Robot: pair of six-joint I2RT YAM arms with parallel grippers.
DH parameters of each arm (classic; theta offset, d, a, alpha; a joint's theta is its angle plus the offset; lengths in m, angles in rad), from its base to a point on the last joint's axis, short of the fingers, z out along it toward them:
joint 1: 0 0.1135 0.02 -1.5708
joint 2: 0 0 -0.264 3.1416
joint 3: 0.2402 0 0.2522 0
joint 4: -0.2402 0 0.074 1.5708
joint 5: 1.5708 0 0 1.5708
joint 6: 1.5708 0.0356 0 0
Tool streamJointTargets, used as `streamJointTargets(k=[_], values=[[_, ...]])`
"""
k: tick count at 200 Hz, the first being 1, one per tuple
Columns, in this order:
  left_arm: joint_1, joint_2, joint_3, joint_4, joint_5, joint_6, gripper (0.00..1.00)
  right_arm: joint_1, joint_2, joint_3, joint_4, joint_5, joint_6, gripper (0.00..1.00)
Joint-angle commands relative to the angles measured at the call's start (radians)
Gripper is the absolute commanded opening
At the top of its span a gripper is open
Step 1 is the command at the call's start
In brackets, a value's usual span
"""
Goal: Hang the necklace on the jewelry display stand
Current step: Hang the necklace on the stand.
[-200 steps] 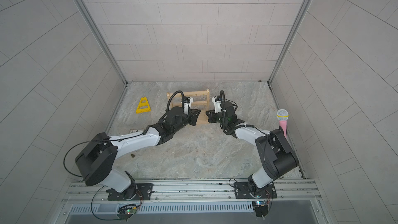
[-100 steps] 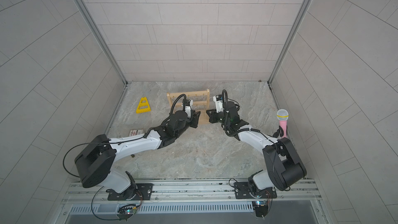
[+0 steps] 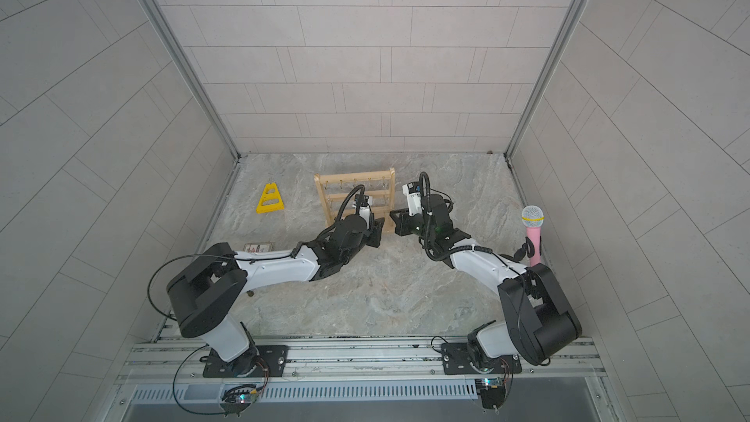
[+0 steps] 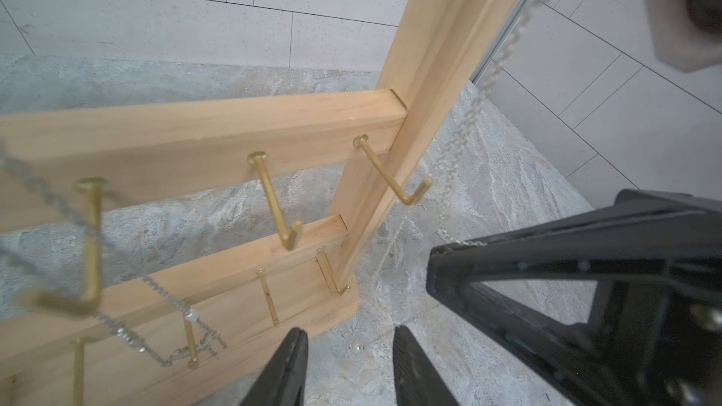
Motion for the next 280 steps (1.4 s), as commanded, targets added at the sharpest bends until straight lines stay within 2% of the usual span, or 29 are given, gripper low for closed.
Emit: streamJointTargets(k=[1, 157, 176, 229, 280], values=[[-0.004, 0.022, 0.042, 0.047, -0.017, -0.024, 0.41, 0.004, -0.038, -0.016, 0.018, -0.016, 0.006, 0.06], [-0.005, 0.145, 0.123, 0.096, -0.021, -0.081, 0.42, 0.005, -0.084, -0.02, 0.009, -0.038, 0.015, 0.06], [-0.005, 0.15, 0.12, 0.113, -0.018, -0.084, 0.37, 0.004, -0.083, -0.018, 0.008, -0.037, 0.015, 0.06], [-0.005, 0.125, 0.091, 0.159, 0.015, -0.081, 0.16, 0.003, -0.077, -0.018, 0.007, -0.015, 0.016, 0.05], [-0.006, 0.084, 0.062, 0.149, 0.019, -0.076, 0.06, -0.004, -0.086, -0.021, 0.004, 0.021, 0.012, 0.05]])
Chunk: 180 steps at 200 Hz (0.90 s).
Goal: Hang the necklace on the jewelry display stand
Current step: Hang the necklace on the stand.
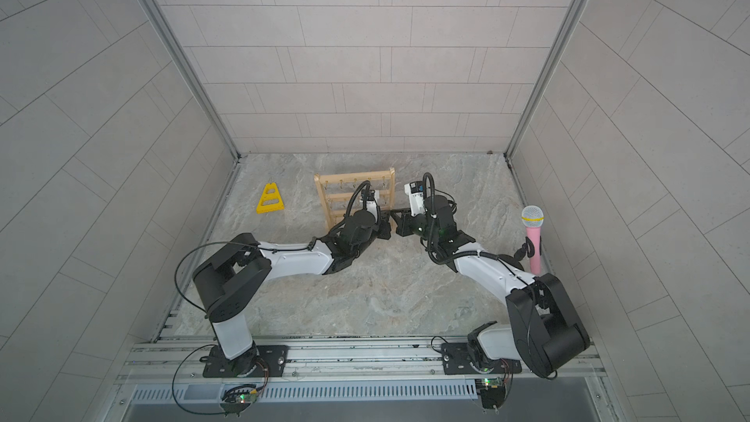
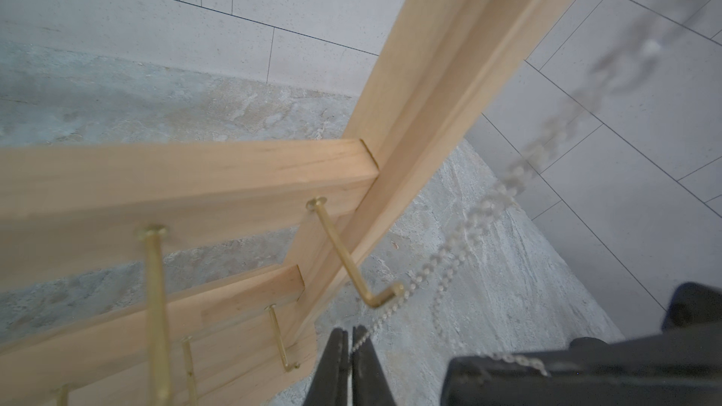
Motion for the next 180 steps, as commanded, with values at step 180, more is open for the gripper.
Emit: streamJointTargets(k=[180], values=[[-0.008, -0.106, -0.059, -0.03, -0.083, 0.013, 0.0, -0.003, 0.06, 0.028, 0.026, 0.039, -0.023, 0.05]])
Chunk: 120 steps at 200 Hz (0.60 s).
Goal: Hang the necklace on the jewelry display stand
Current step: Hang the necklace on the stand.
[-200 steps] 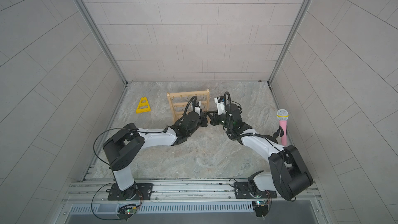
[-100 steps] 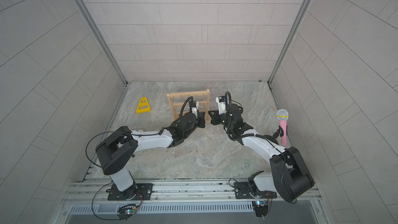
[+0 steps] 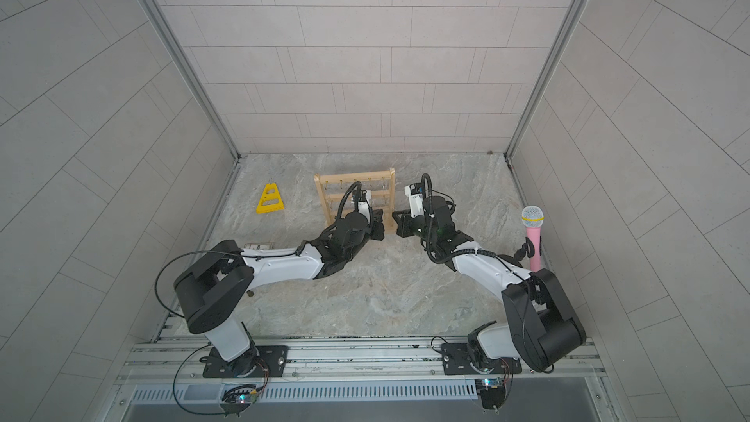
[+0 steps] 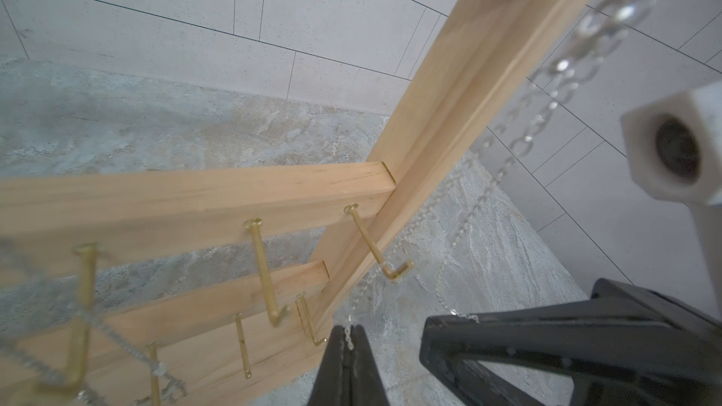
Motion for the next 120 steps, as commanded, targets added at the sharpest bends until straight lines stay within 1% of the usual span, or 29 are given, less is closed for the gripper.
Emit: streamJointTargets(k=[1, 29, 120], values=[[-0.005, -0.006, 0.006, -0.006, -0.028, 0.012, 0.0, -0.001, 0.018, 0.027, 0.039, 0.005, 0.0, 0.05], [-0.004, 0.015, 0.018, -0.001, -0.024, 0.007, 0.0, 0.0, 0.038, 0.029, 0.063, 0.009, 0.008, 0.05], [-0.001, 0.041, 0.038, 0.001, -0.064, 0.012, 0.01, 0.0, 0.103, 0.03, 0.145, 0.034, 0.045, 0.08]])
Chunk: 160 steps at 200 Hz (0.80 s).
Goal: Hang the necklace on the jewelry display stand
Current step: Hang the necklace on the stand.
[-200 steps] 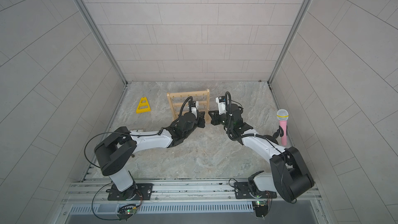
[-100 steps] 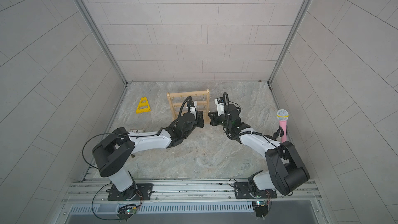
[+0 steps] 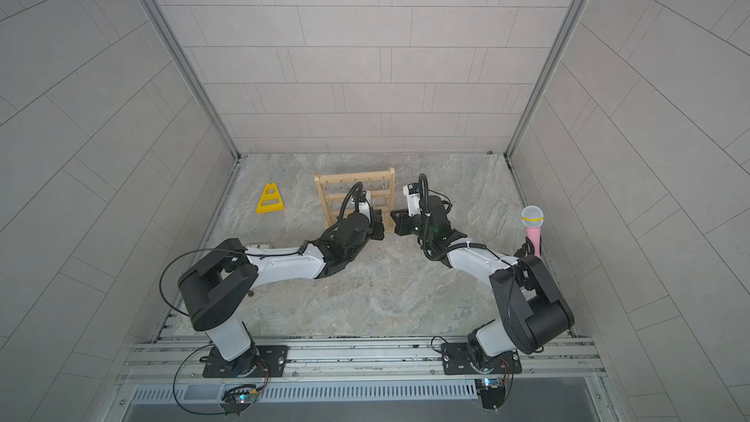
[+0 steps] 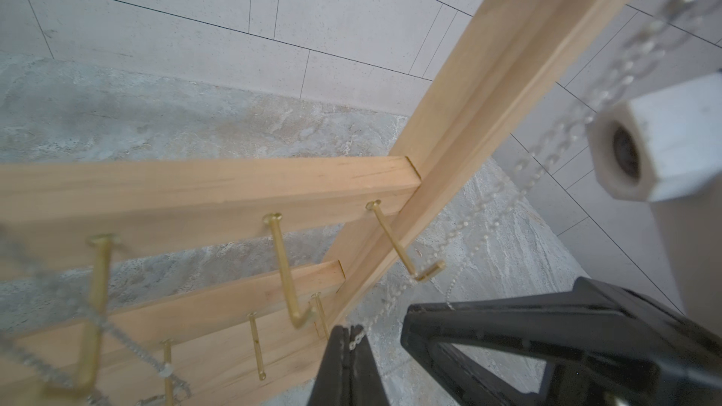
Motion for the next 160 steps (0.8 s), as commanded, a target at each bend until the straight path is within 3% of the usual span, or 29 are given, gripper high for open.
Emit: streamJointTargets(k=[1, 120, 160], values=[[-0.001, 0.018, 0.032, 0.001, -0.028, 0.012, 0.01, 0.0, 0.013, 0.023, 0.059, 0.018, 0.022, 0.08], [0.001, 0.052, 0.06, 0.004, -0.045, 0.007, 0.03, 0.0, 0.057, 0.053, 0.068, 0.022, 0.035, 0.17], [0.002, 0.055, 0.067, -0.002, -0.045, 0.006, 0.09, -0.001, 0.056, 0.058, 0.058, 0.018, 0.036, 0.19]])
